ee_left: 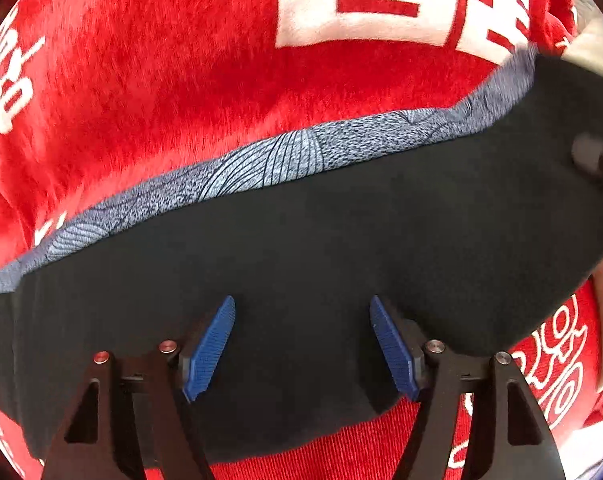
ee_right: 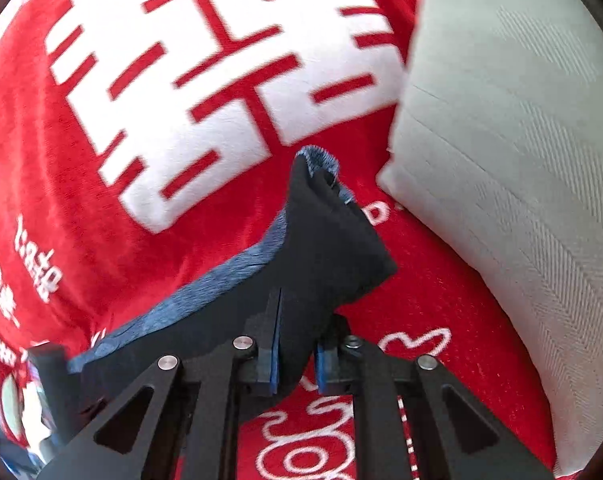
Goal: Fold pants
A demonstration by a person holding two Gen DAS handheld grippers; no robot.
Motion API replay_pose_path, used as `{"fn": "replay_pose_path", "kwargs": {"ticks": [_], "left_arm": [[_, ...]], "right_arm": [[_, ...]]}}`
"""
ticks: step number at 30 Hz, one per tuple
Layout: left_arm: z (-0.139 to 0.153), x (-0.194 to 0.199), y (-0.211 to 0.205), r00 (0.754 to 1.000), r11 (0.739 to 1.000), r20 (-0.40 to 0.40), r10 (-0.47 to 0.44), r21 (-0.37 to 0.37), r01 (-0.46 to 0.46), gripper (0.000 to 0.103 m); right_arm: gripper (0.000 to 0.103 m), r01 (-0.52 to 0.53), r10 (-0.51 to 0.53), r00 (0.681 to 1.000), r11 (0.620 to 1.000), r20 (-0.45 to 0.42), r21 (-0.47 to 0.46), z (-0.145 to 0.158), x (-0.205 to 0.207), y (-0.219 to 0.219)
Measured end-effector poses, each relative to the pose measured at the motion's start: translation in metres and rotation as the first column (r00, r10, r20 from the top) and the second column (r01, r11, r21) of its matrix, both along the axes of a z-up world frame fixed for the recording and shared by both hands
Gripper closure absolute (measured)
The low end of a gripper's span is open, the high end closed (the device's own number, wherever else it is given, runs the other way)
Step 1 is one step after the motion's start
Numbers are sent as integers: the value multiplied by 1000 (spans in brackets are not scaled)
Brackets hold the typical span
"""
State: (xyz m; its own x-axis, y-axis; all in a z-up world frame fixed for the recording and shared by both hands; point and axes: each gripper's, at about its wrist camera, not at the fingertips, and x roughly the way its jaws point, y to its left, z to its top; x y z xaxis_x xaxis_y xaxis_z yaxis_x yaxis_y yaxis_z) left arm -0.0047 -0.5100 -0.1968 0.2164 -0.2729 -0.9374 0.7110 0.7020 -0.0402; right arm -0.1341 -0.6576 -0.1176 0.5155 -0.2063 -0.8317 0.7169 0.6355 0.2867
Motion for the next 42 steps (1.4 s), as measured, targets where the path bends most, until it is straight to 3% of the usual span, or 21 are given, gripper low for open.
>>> {"fn": "replay_pose_path", "kwargs": {"ticks": [7, 11, 13, 17, 22, 26, 30, 35, 36, 39, 42], "left_arm": [[2, -6, 15, 1000, 999, 16, -22, -45, 23, 32], [14, 1, 36, 998, 998, -49, -26, -62, 22, 33], [26, 12, 60, 996, 996, -85, 16, -85, -24, 33], [46, 43, 129, 992, 991, -77, 101, -83, -107, 33], [44, 93, 218, 968, 971, -89, 236, -21, -239, 33], [37, 115, 266, 945, 950, -94, 312, 16, -312, 33], [31, 122, 288, 934, 939, -89, 345, 36, -343, 33], [34, 125, 301, 930, 935, -99, 354, 34, -352, 33], [38, 128, 301, 930, 936, -105, 353, 33, -352, 33], [48, 127, 296, 935, 943, -121, 333, 20, -333, 33], [51, 130, 280, 950, 960, -148, 274, -26, -280, 30]], "right_arm": [[90, -177, 179, 984, 974, -2, -138, 40, 37, 48], [90, -254, 254, 967, 950, -24, -183, 50, 58, 79], [90, -285, 284, 958, 936, -37, -206, 51, 67, 95], [90, -353, 342, 936, 902, -86, -248, 51, 85, 134], [90, -462, 421, 886, 842, -194, -278, 27, 120, 200], [89, -568, 491, 816, 779, -305, -267, -11, 145, 260], [88, -651, 521, 741, 713, -424, -261, -51, 157, 312], [82, -680, 487, 706, 670, -514, -299, -70, 154, 335], [80, -693, 487, 693, 653, -531, -305, -70, 153, 338], [45, -721, 550, 667, 646, -503, -251, -59, 145, 341], [40, -710, 574, 691, 653, -440, -263, -33, 127, 336]]}}
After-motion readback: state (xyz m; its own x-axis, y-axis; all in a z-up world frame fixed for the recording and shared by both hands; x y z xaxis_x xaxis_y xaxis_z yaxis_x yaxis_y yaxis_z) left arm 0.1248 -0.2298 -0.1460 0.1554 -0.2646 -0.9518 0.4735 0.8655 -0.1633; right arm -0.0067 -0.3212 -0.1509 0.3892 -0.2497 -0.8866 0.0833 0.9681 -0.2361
